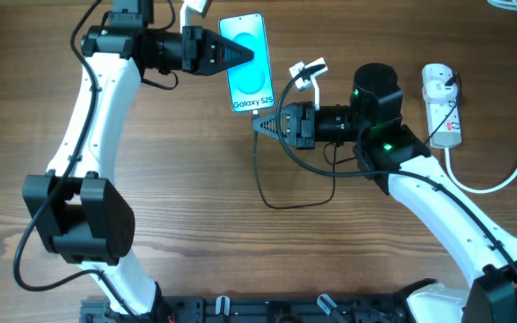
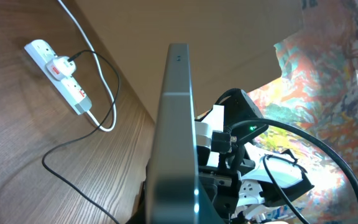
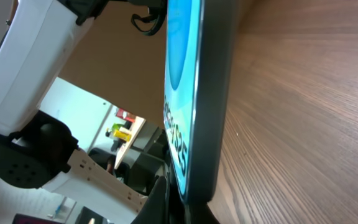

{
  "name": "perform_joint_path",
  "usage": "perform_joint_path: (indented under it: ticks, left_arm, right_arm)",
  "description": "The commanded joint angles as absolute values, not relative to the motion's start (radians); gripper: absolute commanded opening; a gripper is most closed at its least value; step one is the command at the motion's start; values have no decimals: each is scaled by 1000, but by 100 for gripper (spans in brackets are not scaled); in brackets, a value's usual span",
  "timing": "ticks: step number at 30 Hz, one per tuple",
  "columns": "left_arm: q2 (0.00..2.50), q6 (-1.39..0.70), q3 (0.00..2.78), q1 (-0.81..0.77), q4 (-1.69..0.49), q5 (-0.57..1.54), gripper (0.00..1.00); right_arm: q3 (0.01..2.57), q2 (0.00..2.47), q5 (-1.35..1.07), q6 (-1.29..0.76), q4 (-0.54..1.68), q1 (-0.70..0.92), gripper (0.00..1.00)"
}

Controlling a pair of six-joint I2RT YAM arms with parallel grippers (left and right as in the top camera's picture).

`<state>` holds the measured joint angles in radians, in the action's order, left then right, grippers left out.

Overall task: Plug charger to phone and switch on socket
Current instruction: 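Lift the plug with the right gripper toward the phone's bottom port, then push the plug upward into the phone's bottom port with the right gripper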

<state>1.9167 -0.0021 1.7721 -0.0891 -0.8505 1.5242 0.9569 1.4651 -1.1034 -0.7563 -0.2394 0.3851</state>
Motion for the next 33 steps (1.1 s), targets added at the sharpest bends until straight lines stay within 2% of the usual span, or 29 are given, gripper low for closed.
perform_joint_path:
  ticks: [1, 13, 33]
  left_arm:
    - [1906, -8, 1786, -103, -852, 1570, 4]
    - [1906, -8, 1786, -103, -857, 1571, 4]
    - [1906, -8, 1786, -122, -848, 1570, 4]
  right_arm:
    - [964, 1482, -1094, -763, -254, 378, 4]
    - [964, 1482, -1093, -764, -254, 321, 4]
    - [964, 1482, -1127, -770, -267, 346, 4]
